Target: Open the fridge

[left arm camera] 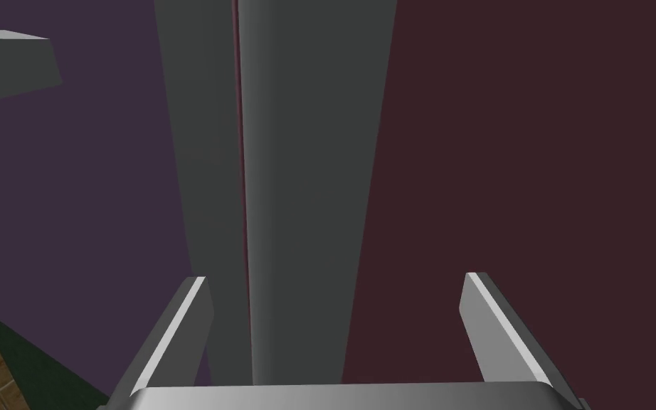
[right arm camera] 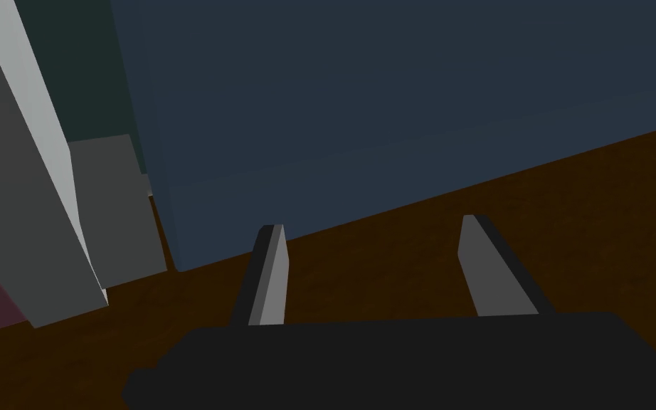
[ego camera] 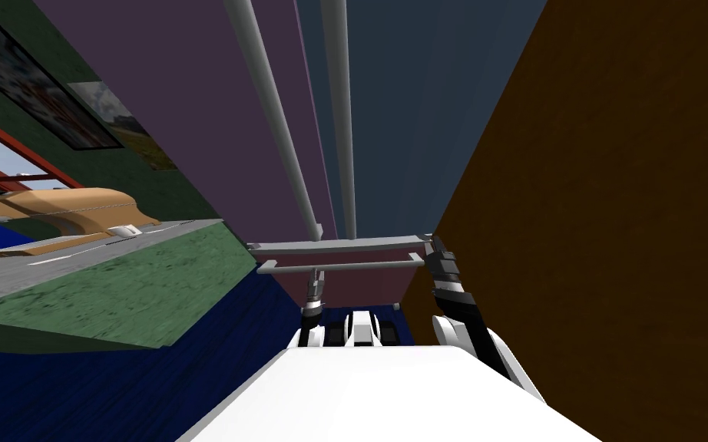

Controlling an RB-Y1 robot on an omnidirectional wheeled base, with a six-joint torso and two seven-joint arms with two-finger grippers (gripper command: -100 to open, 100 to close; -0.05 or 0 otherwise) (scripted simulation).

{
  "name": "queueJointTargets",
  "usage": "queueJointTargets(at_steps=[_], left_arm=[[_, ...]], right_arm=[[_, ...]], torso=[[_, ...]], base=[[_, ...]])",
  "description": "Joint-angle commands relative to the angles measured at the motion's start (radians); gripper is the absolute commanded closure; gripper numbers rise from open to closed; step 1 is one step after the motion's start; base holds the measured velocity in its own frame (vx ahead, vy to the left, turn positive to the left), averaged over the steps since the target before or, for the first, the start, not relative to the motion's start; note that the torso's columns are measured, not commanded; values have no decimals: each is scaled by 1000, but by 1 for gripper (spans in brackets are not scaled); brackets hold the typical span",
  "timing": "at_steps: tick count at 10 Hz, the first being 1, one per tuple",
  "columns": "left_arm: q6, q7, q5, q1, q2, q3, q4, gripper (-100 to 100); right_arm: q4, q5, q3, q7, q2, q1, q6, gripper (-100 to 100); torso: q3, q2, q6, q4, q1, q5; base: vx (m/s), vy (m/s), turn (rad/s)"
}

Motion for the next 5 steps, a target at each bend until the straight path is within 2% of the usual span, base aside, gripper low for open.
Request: queueJointTargets(at_steps=[1,2,3,5], left_arm=[[39,-3,4,-35,2,4,-6,-100],[35,-2,2,-20,1,1,-18,-100],[5,-1,2,-11,1,2,5,100],[-28,1,-1,12,0,0,17,100]], right_arm=[[0,0,0,0,0,0,0,0],[0,0,0,0,0,0,0,0],[0,0,0,0,0,0,0,0],[0,0,0,0,0,0,0,0]], torso=[[0,0,0,0,0,0],[0,0,0,0,0,0],[0,-1,0,0,0,0],[-3,-8,2,-9,3,5]], base=[[-22,-2,14],[-8,-1,0],[13,4,-14],[26,8,-17]])
